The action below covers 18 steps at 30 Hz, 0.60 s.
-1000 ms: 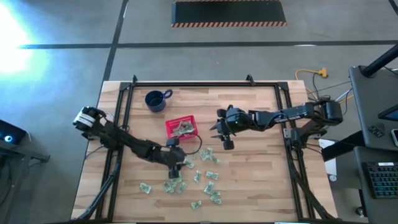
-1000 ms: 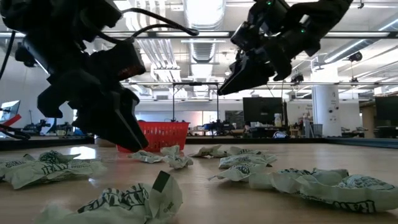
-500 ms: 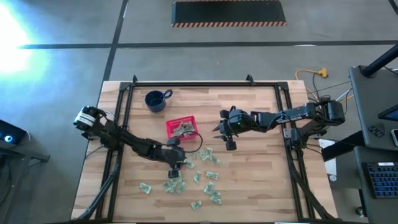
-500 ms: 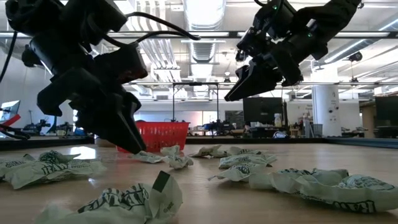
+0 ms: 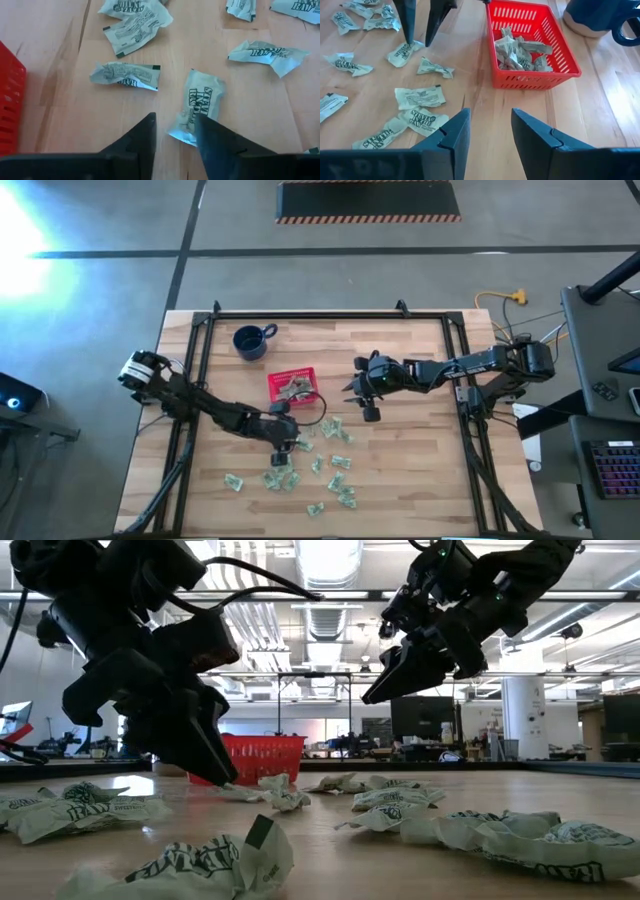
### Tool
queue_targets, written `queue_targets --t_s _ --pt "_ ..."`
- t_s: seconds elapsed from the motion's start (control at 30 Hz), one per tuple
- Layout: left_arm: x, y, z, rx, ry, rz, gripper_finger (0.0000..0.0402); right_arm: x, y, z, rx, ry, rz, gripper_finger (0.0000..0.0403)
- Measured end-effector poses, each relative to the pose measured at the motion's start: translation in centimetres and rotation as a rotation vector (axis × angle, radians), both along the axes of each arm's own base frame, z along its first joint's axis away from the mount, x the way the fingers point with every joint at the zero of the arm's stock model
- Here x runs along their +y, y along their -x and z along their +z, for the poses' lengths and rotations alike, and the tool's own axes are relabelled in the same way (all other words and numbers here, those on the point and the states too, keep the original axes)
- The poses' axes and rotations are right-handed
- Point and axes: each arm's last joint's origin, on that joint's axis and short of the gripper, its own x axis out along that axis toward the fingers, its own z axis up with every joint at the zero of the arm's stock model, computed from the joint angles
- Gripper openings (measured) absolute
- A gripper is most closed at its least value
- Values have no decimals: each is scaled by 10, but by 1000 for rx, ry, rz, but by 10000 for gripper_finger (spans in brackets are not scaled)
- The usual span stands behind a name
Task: Pick and place items into bin
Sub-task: Put the green stevia packet into the red bin
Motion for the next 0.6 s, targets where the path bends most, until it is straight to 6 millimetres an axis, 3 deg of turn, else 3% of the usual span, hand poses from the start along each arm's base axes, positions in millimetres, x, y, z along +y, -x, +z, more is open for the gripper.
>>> queue_targets --t_s 0.27,0.6 --pt "-2 -3 4 25 -14 -12 184 0 0 0 0 8 6 132" --pt "-6 -2 5 40 -21 -31 187 0 0 0 0 14 9 132"
